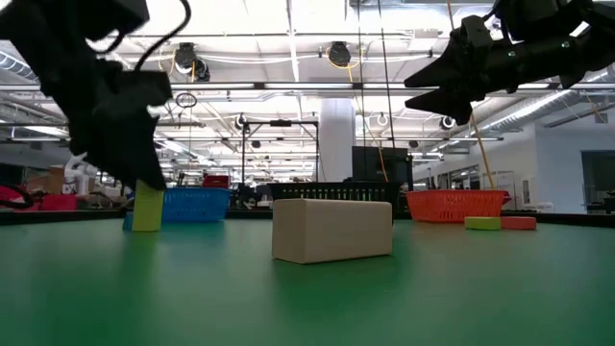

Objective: Sort & place blocks by color
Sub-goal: Put the top left green block into the green bin

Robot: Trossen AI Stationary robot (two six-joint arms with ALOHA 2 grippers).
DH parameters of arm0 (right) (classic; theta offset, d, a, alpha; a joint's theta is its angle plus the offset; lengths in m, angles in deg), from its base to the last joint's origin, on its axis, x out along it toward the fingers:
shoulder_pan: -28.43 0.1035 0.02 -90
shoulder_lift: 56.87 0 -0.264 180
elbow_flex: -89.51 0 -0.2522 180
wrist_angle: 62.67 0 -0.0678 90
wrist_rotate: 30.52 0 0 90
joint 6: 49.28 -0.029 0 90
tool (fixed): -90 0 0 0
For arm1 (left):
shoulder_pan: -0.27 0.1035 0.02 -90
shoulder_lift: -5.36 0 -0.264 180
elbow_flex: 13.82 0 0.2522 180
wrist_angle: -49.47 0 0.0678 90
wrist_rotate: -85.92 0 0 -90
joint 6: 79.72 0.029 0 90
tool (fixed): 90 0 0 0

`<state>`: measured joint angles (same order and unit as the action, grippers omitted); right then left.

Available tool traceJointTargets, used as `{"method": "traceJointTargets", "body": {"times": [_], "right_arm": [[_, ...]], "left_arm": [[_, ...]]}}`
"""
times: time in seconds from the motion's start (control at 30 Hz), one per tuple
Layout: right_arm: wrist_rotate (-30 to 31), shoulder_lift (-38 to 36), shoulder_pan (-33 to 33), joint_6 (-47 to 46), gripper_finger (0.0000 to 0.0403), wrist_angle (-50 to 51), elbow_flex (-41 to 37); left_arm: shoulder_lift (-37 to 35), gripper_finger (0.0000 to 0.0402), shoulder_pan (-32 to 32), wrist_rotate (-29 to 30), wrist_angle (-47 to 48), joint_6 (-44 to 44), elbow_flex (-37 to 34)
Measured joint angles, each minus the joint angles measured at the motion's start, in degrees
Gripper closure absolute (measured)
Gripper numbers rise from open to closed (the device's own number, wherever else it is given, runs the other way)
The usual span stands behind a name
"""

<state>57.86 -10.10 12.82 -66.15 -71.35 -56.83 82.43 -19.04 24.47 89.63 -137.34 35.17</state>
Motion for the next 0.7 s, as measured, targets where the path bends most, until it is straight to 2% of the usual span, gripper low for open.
{"method": "traceJointTargets", "body": {"times": [0.17, 0.23, 0.3, 0.43, 0.7], "right_arm": [[0.01, 0.0, 0.0, 0.0, 0.0163, 0.01, 0.0], [0.01, 0.02, 0.0, 0.0, 0.0163, 0.03, 0.0], [0.01, 0.0, 0.0, 0.0, 0.0163, 0.01, 0.0], [0.01, 0.0, 0.0, 0.0, 0.0163, -0.01, 0.0], [0.01, 0.0, 0.0, 0.0, 0.0163, 0.02, 0.0]], "left_arm": [[4.06, 0.0126, 0.0, -0.03, -0.87, -2.1, 0.0], [4.71, 0.014, 0.0, -0.06, -1.61, -2.62, 0.0], [4.68, 0.0169, 0.0, -0.02, -2.25, -3.11, 0.0], [4.65, 0.0271, 0.0, 0.22, -4.51, -4.16, 0.02], [4.64, 0.0273, 0.02, 0.98, -8.72, -4.13, 0.02]]}}
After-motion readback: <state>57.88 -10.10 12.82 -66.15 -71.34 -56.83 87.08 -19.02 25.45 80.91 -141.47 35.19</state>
